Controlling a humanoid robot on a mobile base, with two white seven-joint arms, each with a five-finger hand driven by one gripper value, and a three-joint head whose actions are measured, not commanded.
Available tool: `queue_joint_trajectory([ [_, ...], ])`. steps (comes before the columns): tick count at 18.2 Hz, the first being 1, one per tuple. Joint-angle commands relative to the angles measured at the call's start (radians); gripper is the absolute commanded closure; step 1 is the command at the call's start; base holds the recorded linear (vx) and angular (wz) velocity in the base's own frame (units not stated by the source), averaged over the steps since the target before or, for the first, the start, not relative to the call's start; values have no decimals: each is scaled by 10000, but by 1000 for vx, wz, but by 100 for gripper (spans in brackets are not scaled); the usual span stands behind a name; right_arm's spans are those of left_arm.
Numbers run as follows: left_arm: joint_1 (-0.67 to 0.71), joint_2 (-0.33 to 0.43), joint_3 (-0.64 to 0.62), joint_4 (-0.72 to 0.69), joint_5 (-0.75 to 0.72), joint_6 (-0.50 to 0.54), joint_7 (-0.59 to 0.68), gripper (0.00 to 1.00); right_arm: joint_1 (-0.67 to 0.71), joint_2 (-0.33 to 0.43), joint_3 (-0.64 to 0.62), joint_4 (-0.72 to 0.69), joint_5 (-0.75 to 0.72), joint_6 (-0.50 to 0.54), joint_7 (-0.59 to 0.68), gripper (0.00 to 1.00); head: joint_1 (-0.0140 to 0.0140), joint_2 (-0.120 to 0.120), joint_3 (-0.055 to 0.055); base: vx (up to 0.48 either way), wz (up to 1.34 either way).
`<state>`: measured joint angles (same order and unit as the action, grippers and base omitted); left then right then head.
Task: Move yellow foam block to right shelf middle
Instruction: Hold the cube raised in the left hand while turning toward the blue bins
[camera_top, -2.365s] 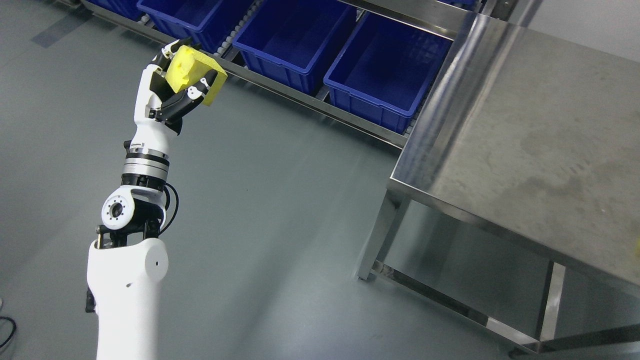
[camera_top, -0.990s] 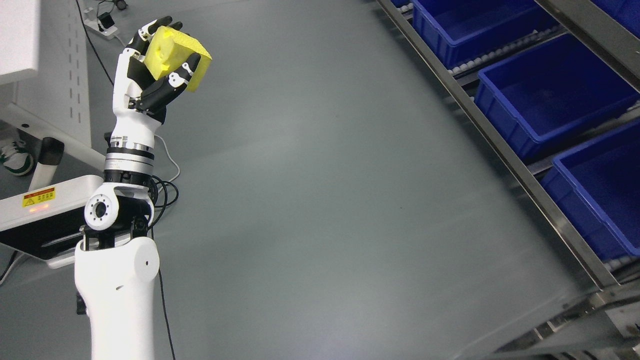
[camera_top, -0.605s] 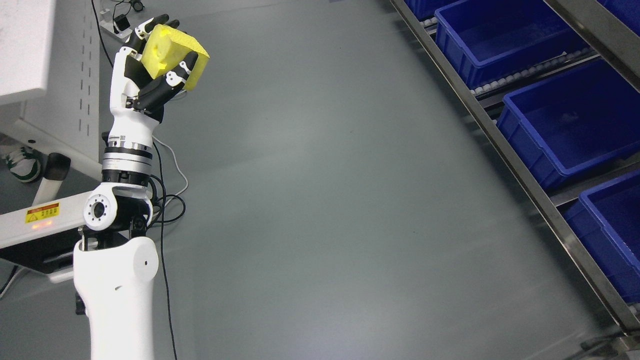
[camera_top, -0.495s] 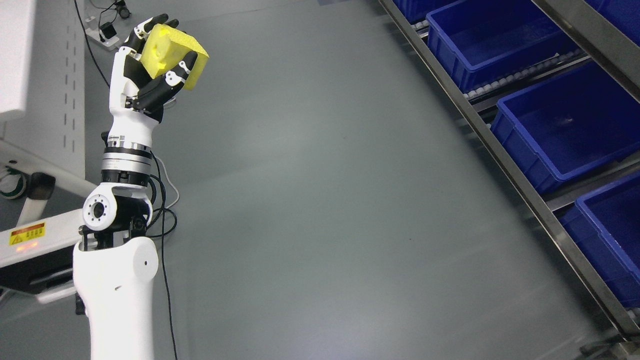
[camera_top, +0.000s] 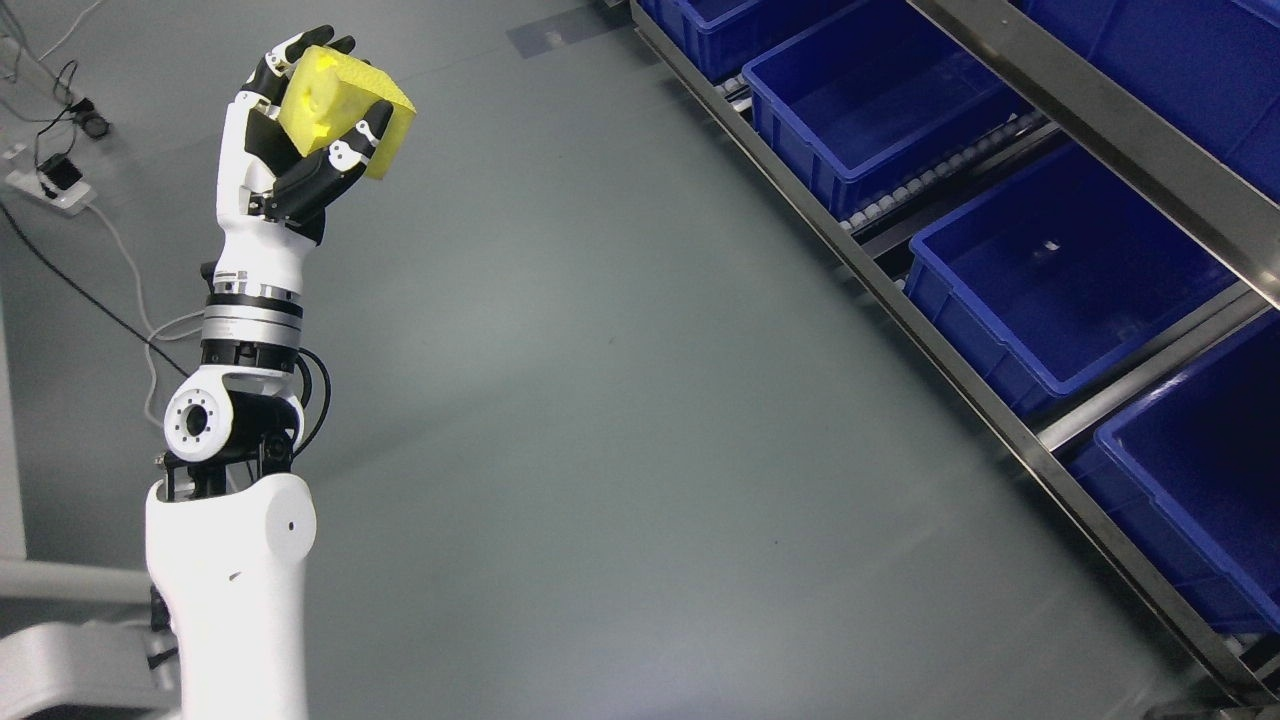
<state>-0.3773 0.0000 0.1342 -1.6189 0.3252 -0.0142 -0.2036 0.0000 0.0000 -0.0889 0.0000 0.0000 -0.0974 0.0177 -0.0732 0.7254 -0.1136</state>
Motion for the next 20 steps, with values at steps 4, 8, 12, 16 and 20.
queue_joint_trajectory([
  [4,0,175,8,-102,0,19,-35,71,-15,-175,0,-174,0,8,7,0,0,0,0,370,-335],
  [8,0,175,-23,-347,0,34,-50,71,-15,-175,0,-174,0,8,7,0,0,0,0,396,-213],
  [12,61,175,7,-500,0,34,-50,71,-30,-175,0,-174,0,8,7,0,0,0,0,425,-114],
  [16,107,175,206,-715,0,34,-402,71,-15,-175,0,-174,0,8,7,0,0,0,0,396,-238],
  [20,-274,175,177,-1007,0,50,-1045,71,-15,-175,0,-174,0,8,7,0,0,0,0,376,-362],
])
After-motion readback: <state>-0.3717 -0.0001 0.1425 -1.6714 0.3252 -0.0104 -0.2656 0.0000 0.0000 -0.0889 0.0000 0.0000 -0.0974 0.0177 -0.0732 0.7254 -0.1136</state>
